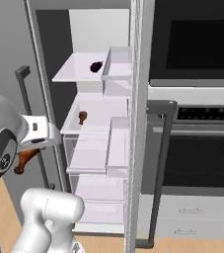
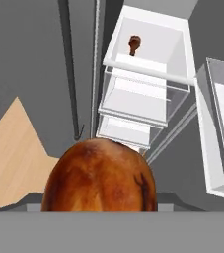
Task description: Place one eggplant and one chicken drumstick in each tupperware on the nearby counter, to pack two identical lunches.
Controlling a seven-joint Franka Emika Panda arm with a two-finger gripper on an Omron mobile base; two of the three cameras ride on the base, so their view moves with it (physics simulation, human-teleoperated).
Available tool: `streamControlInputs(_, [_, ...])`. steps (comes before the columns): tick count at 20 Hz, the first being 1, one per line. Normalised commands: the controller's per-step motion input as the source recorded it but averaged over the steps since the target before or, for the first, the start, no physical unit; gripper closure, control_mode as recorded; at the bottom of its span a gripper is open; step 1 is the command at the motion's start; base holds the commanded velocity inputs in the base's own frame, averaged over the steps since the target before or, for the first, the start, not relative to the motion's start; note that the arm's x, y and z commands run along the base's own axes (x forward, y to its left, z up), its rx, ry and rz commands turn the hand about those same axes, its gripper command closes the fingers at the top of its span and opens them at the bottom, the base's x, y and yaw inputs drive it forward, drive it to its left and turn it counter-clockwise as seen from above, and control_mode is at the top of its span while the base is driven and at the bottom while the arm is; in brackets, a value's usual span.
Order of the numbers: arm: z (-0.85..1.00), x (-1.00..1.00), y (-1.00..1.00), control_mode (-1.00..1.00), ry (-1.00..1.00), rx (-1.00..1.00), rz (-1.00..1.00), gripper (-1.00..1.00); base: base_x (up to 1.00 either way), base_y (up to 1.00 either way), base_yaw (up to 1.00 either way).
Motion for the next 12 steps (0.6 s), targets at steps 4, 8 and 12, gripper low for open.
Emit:
streamControlInputs(4, [0.0, 0.0, 0.0, 1.0, 0.0, 0.0, 0.0, 1.0, -1.0, -0.72, -0.06])
streamControlInputs(8, [0.0, 0.0, 0.0, 1.0, 0.0, 0.0, 0.0, 1.0, -0.29, -1.0, -0.13])
streamControlInputs(12, [0.0, 0.0, 0.0, 1.0, 0.0, 0.0, 0.0, 1.0, 0.23, -1.0, -0.08])
